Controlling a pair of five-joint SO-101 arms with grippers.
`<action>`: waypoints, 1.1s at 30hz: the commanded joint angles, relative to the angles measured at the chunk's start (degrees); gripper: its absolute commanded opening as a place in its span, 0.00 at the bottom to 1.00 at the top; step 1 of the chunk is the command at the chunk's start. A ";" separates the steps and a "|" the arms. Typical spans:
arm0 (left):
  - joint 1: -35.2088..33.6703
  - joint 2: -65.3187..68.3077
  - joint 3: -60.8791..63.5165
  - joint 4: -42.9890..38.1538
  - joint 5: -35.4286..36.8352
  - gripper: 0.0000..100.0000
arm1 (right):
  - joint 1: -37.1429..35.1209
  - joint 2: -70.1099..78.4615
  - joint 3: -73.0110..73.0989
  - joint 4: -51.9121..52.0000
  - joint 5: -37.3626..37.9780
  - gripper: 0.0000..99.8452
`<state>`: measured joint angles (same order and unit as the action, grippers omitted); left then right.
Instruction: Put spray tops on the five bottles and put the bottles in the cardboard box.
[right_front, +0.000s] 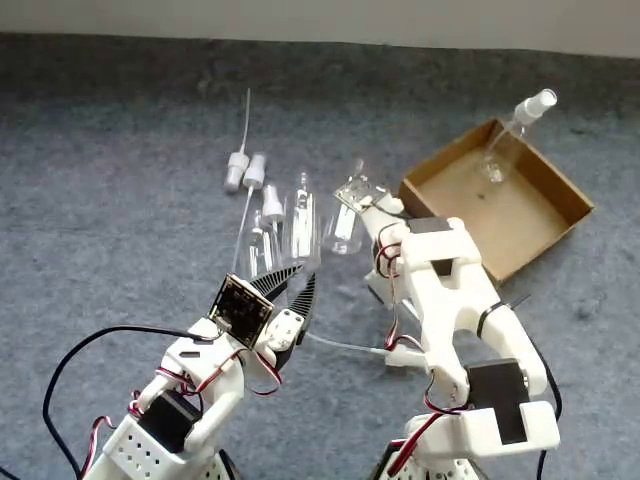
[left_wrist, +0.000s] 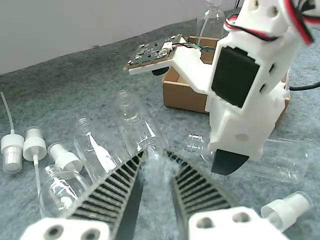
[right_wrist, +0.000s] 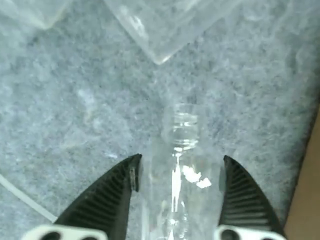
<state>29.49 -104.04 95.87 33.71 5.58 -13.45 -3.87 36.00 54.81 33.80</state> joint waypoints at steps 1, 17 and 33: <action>-0.22 -0.22 1.19 0.18 0.18 0.01 | 0.75 -0.92 -2.95 -1.10 -0.62 0.15; -0.22 -0.22 1.19 -0.09 0.18 0.01 | 6.73 -27.03 -1.71 3.56 -4.84 0.13; 4.35 -0.31 1.01 -1.32 0.09 0.01 | 9.10 -53.67 6.37 9.01 -25.67 0.13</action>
<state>32.22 -104.04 95.87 33.71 5.58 -6.24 -51.60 42.68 63.87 10.59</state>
